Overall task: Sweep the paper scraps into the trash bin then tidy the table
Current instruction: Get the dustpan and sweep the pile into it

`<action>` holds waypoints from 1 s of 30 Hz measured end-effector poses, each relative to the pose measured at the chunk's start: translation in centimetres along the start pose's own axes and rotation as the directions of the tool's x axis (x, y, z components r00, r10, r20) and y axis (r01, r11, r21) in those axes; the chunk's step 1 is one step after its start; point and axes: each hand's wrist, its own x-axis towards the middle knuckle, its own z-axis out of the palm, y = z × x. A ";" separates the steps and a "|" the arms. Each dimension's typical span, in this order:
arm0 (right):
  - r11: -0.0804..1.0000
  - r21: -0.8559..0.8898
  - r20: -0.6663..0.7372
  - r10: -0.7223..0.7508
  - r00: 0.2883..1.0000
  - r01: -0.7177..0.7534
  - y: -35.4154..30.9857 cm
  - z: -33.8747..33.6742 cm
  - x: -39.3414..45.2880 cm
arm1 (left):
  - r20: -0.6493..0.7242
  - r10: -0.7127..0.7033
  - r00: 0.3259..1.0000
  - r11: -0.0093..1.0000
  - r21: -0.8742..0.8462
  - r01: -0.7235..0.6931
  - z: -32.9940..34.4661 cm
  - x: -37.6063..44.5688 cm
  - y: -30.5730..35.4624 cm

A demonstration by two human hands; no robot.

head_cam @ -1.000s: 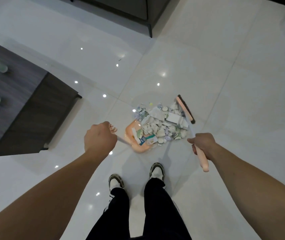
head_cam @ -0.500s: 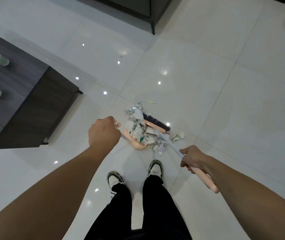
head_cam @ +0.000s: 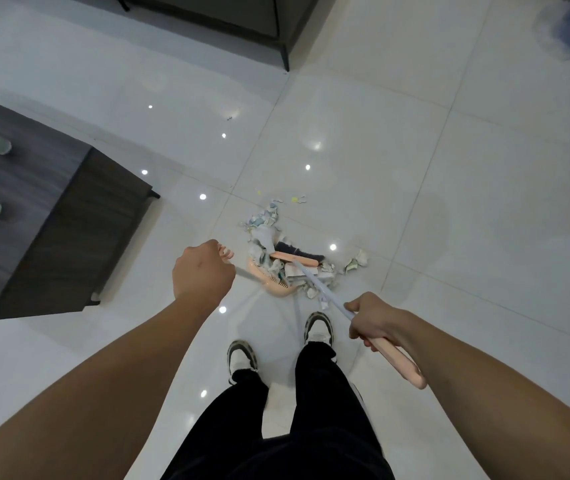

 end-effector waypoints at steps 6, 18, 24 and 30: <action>1.000 -0.021 -0.031 -0.015 0.999 0.014 -0.4 5.2 -2.5 | 0.043 0.023 0.999 1.000 -0.005 -0.022 -0.3 -1.2 -2.9; 0.972 0.233 -0.339 0.095 0.936 -0.014 -3.9 21.3 -10.0 | 0.213 0.195 0.957 0.976 -0.141 -0.167 -3.7 -1.9 -14.4; 0.910 0.413 -0.434 0.171 0.885 0.026 -4.2 26.1 -14.5 | 0.178 0.306 0.935 0.947 -0.160 -0.279 -7.2 -3.2 -17.7; 0.809 0.574 -0.480 0.208 0.852 0.126 -2.3 29.1 -18.2 | 0.124 0.354 0.927 0.927 -0.180 -0.330 -9.8 -6.1 -20.1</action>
